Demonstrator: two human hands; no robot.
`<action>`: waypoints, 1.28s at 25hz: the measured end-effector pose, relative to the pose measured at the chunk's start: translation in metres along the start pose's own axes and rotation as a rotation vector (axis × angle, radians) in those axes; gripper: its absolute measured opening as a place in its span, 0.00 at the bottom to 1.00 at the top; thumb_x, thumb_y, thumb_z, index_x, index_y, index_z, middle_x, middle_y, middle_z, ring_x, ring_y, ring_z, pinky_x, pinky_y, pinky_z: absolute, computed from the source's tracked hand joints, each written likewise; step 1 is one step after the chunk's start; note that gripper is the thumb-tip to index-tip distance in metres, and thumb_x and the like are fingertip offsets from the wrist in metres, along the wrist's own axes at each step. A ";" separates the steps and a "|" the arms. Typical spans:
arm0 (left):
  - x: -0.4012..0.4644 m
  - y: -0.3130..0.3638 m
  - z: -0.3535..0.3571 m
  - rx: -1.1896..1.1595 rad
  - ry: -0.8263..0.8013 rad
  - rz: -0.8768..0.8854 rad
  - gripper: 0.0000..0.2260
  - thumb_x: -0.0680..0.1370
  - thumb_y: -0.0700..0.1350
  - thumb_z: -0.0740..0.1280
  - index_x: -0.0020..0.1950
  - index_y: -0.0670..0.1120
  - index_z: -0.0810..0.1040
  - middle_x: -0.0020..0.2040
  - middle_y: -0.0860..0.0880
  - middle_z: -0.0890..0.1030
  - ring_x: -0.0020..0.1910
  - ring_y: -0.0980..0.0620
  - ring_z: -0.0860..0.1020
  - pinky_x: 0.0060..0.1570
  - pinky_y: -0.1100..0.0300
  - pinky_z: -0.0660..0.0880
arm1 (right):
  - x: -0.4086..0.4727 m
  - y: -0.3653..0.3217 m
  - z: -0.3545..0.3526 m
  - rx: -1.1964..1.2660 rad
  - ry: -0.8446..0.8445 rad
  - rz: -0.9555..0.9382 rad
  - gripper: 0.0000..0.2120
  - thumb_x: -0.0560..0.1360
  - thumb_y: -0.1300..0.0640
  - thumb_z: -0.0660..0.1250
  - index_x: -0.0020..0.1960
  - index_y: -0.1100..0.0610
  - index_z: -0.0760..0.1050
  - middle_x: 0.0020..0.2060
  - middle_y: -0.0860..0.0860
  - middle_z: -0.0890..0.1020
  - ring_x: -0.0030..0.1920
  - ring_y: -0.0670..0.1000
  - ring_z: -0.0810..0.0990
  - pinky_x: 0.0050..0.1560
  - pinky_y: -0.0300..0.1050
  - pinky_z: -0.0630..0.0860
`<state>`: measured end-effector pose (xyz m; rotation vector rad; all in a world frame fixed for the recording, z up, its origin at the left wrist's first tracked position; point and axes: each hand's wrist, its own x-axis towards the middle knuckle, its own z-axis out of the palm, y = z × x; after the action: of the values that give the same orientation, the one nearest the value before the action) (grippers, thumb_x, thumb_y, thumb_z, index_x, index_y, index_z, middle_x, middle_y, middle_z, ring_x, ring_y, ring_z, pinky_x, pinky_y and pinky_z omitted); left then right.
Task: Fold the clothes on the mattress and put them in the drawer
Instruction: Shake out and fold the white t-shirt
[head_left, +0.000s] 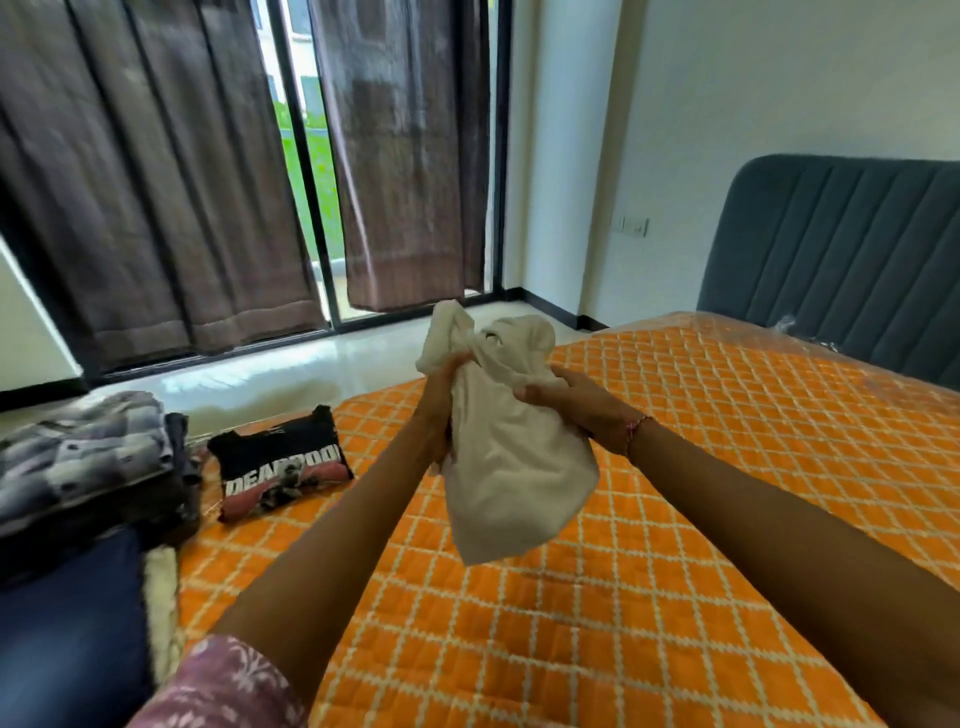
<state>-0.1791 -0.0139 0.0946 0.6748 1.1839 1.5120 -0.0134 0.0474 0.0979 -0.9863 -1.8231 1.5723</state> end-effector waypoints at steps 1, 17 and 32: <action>-0.001 0.004 -0.002 0.075 0.093 0.050 0.14 0.77 0.49 0.63 0.57 0.41 0.77 0.47 0.43 0.80 0.45 0.46 0.78 0.46 0.55 0.75 | 0.001 -0.003 0.001 -0.095 0.117 -0.069 0.14 0.73 0.61 0.71 0.57 0.56 0.77 0.55 0.57 0.81 0.56 0.58 0.80 0.58 0.55 0.77; 0.006 0.095 0.014 0.085 0.125 0.105 0.14 0.77 0.52 0.66 0.57 0.44 0.78 0.43 0.47 0.80 0.39 0.52 0.78 0.35 0.61 0.75 | 0.002 -0.056 -0.065 -1.049 0.687 -0.121 0.12 0.79 0.53 0.59 0.52 0.60 0.76 0.50 0.60 0.81 0.51 0.61 0.77 0.46 0.50 0.71; -0.011 0.135 0.042 -0.049 0.473 0.414 0.18 0.80 0.47 0.60 0.69 0.42 0.68 0.53 0.42 0.77 0.54 0.42 0.77 0.59 0.47 0.74 | 0.001 -0.075 0.023 -0.157 0.445 -0.275 0.12 0.79 0.60 0.60 0.37 0.55 0.74 0.34 0.52 0.76 0.40 0.49 0.71 0.41 0.45 0.66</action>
<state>-0.1914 -0.0052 0.2357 0.5661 1.4077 2.1248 -0.0457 0.0299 0.1669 -1.0076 -1.6925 0.9667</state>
